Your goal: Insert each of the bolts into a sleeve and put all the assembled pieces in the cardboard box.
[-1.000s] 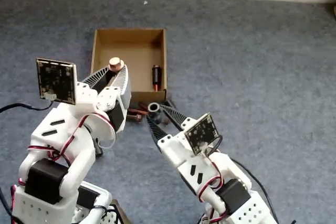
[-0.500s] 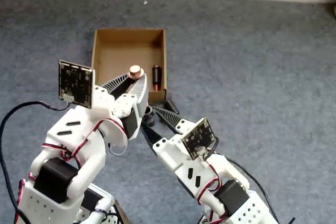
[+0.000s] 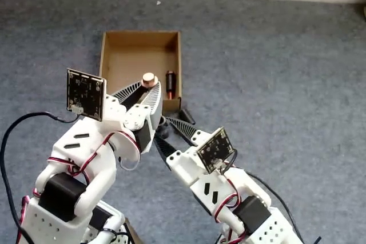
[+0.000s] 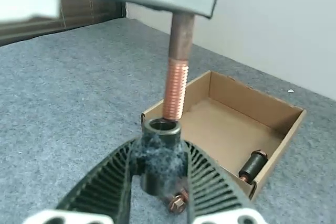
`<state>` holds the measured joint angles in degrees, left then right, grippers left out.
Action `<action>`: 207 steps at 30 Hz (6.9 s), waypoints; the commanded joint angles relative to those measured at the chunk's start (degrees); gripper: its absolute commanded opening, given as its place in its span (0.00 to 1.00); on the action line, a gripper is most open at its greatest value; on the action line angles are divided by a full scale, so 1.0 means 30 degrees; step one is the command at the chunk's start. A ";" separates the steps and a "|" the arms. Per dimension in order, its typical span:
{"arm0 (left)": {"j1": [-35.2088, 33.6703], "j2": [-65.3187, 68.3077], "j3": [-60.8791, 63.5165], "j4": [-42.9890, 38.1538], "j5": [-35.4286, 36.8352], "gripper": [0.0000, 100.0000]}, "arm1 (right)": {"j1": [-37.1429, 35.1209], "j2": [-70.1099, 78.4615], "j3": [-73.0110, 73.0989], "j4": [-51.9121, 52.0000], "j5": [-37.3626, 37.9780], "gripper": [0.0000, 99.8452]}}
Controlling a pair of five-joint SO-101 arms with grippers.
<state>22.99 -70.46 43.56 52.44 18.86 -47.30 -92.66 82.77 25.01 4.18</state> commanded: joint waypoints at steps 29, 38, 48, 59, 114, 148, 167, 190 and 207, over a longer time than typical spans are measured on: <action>0.2242 -0.4264 0.3385 -0.0821 -0.2784 0.01 | 0.0835 -0.0425 0.0278 -0.0484 0.0176 0.01; 0.0747 -0.4352 0.3824 -0.0733 -0.2725 0.19 | 0.0835 -0.0425 0.0308 -0.0484 0.0205 0.01; 0.0923 -0.4410 0.4352 -0.0733 -0.4220 0.19 | 0.1597 -0.0425 0.0308 -0.0484 0.0176 0.01; 0.0777 -0.4469 0.3179 0.1963 -0.6769 0.21 | 0.2007 -0.0425 0.0308 -0.0484 0.0088 0.01; -1.5985 -0.4498 1.2440 0.2022 -0.8293 0.01 | 0.4293 3.4125 -2.5275 0.1890 0.0088 0.16; -1.5985 -0.4498 1.2557 0.1993 -0.8322 0.01 | 0.5875 3.4711 -2.4015 1.1560 0.1846 0.16; -1.5985 -0.4498 1.2557 0.1993 -0.8322 0.01 | 0.5758 3.8022 -2.6623 1.1736 0.1729 0.01; -1.5868 -0.4469 1.2615 0.2110 -0.8322 0.01 | 0.7399 2.0352 -1.7890 1.4872 -0.2901 0.00; -1.0476 -0.1333 0.5788 0.6476 -1.1751 0.01 | 1.2088 1.5575 -0.8249 0.5758 -0.6418 0.00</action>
<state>-15.25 -81.27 71.08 67.21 -11.12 -13.10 -43.87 58.15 45.49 -13.76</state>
